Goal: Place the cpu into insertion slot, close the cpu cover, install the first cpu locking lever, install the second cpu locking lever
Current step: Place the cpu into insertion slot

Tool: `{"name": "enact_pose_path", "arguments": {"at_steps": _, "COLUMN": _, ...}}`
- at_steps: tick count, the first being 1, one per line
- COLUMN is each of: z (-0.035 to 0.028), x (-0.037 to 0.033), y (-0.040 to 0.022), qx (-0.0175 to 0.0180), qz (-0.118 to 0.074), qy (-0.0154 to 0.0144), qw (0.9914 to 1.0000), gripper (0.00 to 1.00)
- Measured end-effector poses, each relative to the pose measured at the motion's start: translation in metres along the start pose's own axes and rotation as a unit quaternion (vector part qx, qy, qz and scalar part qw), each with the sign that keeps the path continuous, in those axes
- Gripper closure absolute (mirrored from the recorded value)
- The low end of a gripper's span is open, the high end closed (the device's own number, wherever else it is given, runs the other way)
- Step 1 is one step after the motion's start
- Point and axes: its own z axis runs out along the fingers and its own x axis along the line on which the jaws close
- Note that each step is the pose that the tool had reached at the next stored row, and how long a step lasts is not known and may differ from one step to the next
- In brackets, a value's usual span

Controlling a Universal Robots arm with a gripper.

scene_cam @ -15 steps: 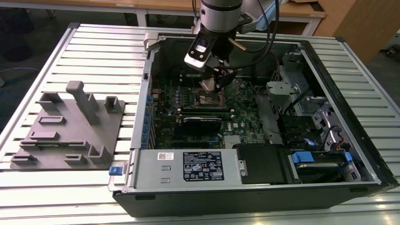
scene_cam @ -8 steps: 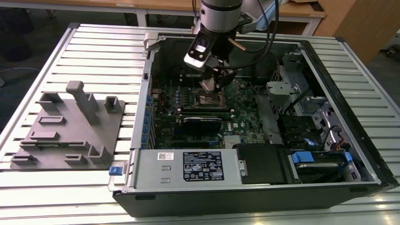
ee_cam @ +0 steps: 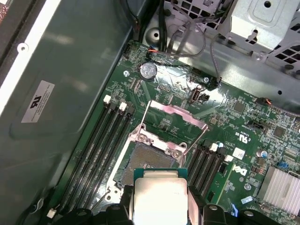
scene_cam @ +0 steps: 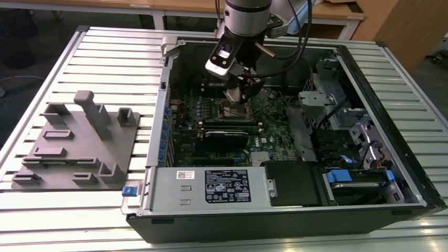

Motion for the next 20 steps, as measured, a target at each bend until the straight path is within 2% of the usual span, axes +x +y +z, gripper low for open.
{"name": "enact_pose_path", "arguments": {"at_steps": 4, "z": 0.0005, "x": 0.0000, "y": 0.0000, "qx": 0.0001, "qz": 0.016, "qy": -0.0009, "qw": 0.99987, "gripper": 0.46}}
{"name": "enact_pose_path", "arguments": {"at_steps": 8, "z": 0.0010, "x": 0.0000, "y": -0.0001, "qx": 0.0002, "qz": 0.043, "qy": -0.0024, "qw": 0.99906, "gripper": 0.46}}
{"name": "enact_pose_path", "arguments": {"at_steps": 15, "z": 0.0010, "x": 0.0000, "y": 0.0000, "qx": 0.0002, "qz": 0.046, "qy": -0.0026, "qw": 0.99895, "gripper": 0.46}}
{"name": "enact_pose_path", "arguments": {"at_steps": 17, "z": 0.0013, "x": 0.0000, "y": 0.0000, "qx": 0.0001, "qz": 0.057, "qy": -0.0031, "qw": 0.99839, "gripper": 0.46}}
{"name": "enact_pose_path", "arguments": {"at_steps": 20, "z": 0.0016, "x": 0.0000, "y": -0.0001, "qx": 0.0003, "qz": 0.084, "qy": -0.0047, "qw": 0.99646, "gripper": 0.46}}
